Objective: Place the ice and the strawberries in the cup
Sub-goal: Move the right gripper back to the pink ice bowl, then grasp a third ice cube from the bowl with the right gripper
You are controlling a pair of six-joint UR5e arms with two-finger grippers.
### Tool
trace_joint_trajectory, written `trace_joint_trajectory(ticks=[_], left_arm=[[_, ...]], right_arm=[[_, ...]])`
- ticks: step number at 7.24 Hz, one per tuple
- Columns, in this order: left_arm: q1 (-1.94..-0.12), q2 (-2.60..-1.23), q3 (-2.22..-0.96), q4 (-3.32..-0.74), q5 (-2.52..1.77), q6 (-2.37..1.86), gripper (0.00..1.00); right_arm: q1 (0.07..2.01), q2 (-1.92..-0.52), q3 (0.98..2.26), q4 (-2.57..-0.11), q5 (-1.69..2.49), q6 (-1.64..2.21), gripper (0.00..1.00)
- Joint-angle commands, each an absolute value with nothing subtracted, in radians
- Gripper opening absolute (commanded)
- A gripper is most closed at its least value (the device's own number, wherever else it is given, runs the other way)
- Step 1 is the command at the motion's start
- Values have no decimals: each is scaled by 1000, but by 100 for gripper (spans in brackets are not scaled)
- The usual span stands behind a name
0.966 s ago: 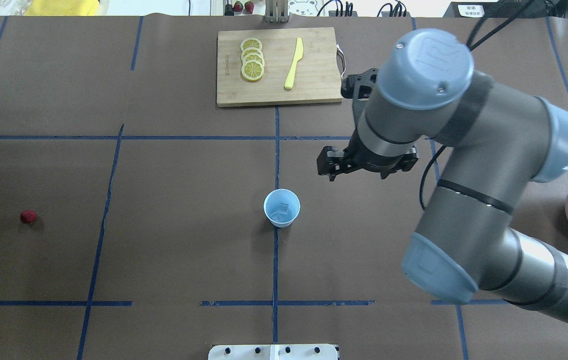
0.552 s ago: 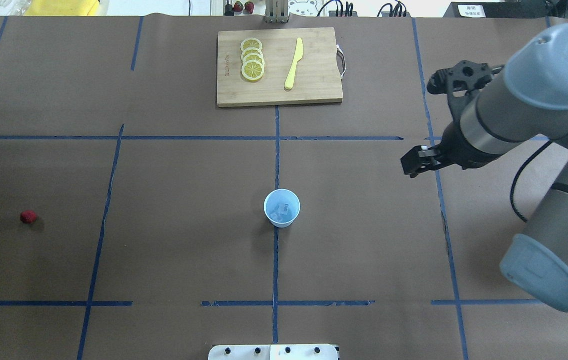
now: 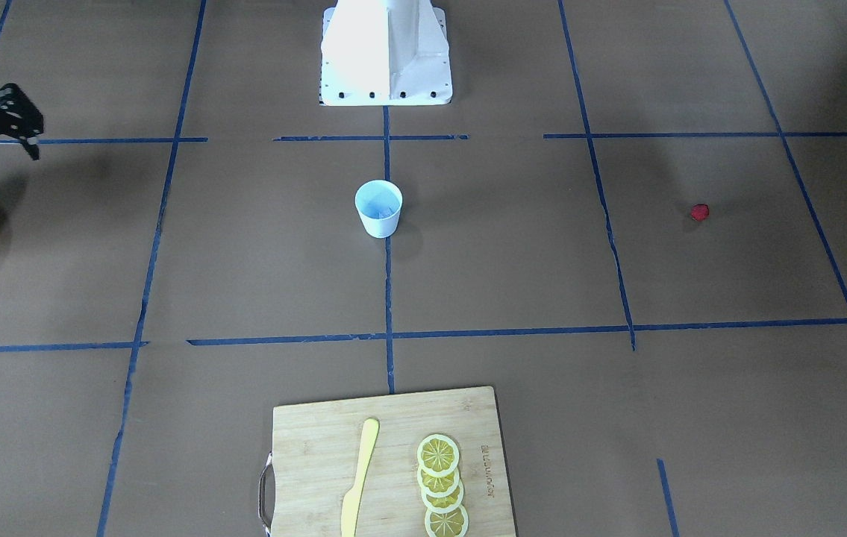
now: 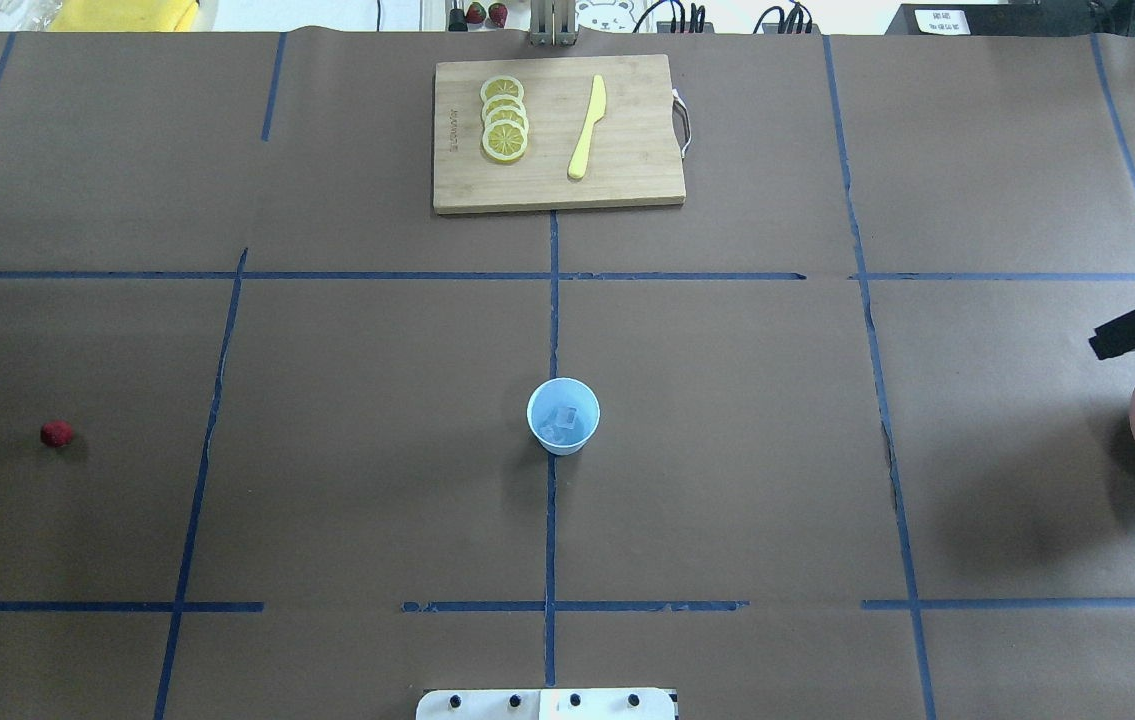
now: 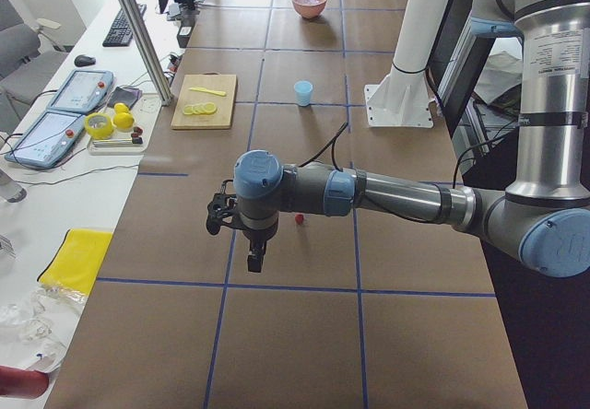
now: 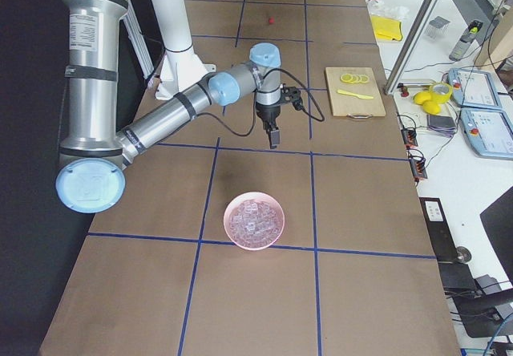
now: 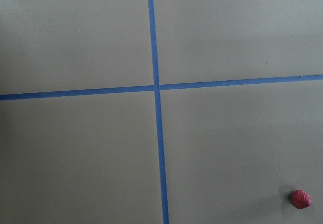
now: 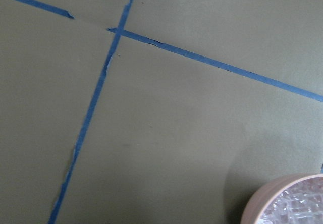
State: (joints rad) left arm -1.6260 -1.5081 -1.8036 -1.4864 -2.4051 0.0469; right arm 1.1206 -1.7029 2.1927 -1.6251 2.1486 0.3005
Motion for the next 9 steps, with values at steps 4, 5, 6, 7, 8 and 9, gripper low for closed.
trace_joint_trajectory(ticks=[4, 5, 6, 7, 8, 9], left_arm=[[-1626, -1509, -1807, -1486, -2405, 44, 100], [-1626, -1509, -1810, -1486, -2405, 44, 100], [-1626, -1509, -1813, -1486, -2405, 44, 100], [-1626, -1509, -1813, -1486, -2405, 44, 100], [-1626, -1509, -1815, -1486, -2405, 44, 100], [-1626, -1509, -1816, -1486, -2405, 44, 100]], right_arm=[[1296, -1864, 1927, -1340, 2214, -11, 99], [1296, -1870, 1858, -1237, 2217, 11, 98], [1295, -1881, 1830, -1221, 2217, 34, 97], [1295, -1888, 1816, -1221, 2218, 32, 90], [1286, -1896, 1809, -1221, 2217, 22, 85], [1248, -1896, 1807, -1221, 2212, 26, 81]])
